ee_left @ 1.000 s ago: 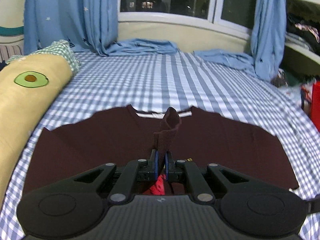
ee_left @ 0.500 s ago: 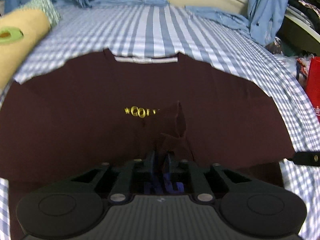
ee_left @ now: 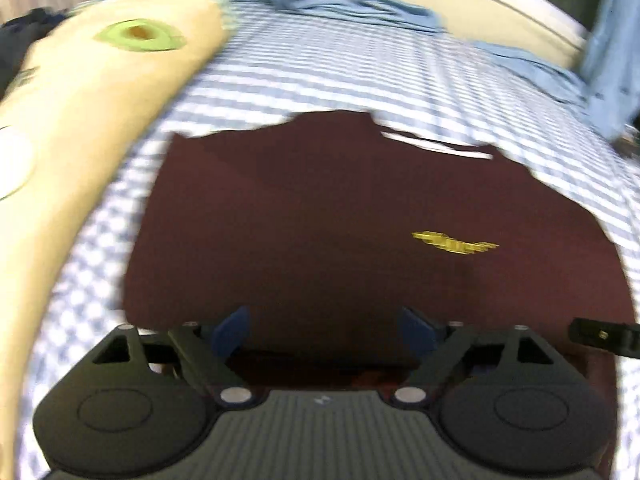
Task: Fold small clothes
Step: 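Move both grippers back over the sweatshirt toward its hem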
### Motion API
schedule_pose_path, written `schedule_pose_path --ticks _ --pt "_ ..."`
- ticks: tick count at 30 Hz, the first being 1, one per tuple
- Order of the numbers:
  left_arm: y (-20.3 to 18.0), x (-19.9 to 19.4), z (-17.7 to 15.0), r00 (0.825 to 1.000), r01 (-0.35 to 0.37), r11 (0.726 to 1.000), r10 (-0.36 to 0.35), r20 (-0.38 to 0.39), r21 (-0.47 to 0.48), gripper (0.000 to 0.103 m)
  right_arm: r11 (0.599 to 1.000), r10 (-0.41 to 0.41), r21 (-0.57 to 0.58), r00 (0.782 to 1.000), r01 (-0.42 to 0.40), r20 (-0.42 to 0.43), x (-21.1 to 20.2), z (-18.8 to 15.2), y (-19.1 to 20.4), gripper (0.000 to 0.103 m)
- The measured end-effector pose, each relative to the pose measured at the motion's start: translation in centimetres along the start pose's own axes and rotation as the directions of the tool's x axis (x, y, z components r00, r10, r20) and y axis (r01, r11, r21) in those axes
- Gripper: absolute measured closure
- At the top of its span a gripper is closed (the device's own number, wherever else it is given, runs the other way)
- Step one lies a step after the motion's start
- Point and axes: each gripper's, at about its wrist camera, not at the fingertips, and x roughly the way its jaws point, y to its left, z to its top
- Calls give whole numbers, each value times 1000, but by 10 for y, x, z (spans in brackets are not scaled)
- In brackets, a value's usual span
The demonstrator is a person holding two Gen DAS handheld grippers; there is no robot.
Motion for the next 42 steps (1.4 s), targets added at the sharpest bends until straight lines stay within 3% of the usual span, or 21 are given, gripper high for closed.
schedule_pose_path --ticks 5,8,13,17,23,28,31,42 --pt "75 8 7 991 -132 985 129 -33 -114 11 996 1 -84 1000 -2 -9 28 -1 44 1" --pt "115 18 11 988 -147 972 136 -70 -185 14 995 -39 -96 999 36 -33 44 -4 61 1" --pt "157 38 16 990 -106 963 79 -116 -246 25 996 -85 -46 994 82 -65 65 -17 70 1" --pt "163 49 15 986 -87 969 51 -159 -229 28 989 -149 -38 985 146 -86 78 -26 70 1" --pt "154 63 16 980 -101 983 71 -188 -156 28 987 -161 -9 983 161 -92 77 -30 63 1" --pt "153 55 23 981 -114 984 89 -172 -139 26 989 -145 18 987 147 -65 46 -26 66 1" --pt "154 61 26 974 -150 982 127 -185 -111 20 989 -127 64 991 130 -53 21 -19 68 1" --pt "155 52 25 974 -164 976 137 -182 -142 19 989 -124 85 992 122 13 -45 -1 90 0"
